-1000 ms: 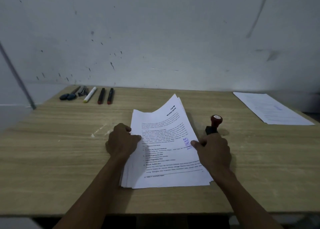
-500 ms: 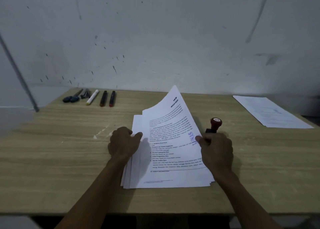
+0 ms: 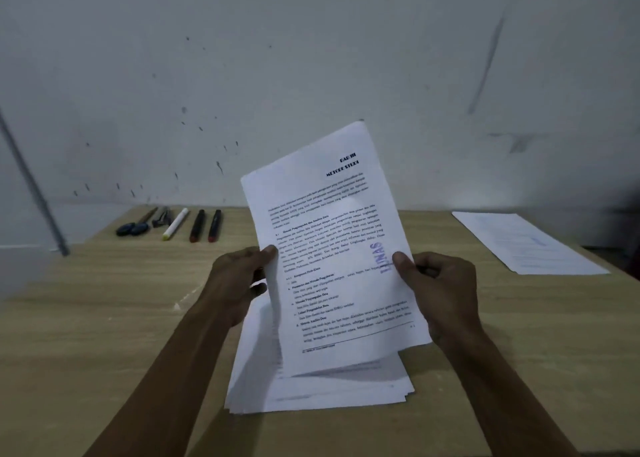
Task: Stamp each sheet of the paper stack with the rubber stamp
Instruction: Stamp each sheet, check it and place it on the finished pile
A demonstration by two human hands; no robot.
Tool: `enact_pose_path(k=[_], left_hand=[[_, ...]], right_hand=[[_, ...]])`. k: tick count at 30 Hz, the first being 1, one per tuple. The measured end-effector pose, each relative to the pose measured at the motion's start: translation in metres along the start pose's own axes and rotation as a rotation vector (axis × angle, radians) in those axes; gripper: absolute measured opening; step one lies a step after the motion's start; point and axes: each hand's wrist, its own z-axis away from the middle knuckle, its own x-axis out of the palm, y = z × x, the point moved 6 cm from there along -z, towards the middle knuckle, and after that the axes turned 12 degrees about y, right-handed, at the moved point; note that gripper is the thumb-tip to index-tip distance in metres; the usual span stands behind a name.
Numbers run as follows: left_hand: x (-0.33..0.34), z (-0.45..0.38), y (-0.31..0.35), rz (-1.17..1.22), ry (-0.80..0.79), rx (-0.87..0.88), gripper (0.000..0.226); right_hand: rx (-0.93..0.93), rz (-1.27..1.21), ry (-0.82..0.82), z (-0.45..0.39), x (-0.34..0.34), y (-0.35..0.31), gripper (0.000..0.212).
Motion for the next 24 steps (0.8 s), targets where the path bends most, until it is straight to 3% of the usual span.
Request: enact_pose_path(k=[4,9,15,24], left_hand=[[0.027,-0.004,0.022,-0.077,0.036,0.114,0.016],[0.085,-0.007,0.041,-0.14,0.026,0.21,0.027],[0.181,-0.015,0.066,-0.158,-0.049,0.287,0.046],[0.35,-0.03,0.03,-0.363,-0.134,0.249,0.032]], right_hand=[[0.024,-0.028,0.051,-0.025,-0.014,-0.002,0.011],[0.054,0.049,0.068,-0.065,-0.04,0.009,0.023],[0.05,0.16,0.25,-0.128,-0.089,0.024,0.028],[0.049,0.767,0.358,-0.234,-0.176,0.078,0.027]])
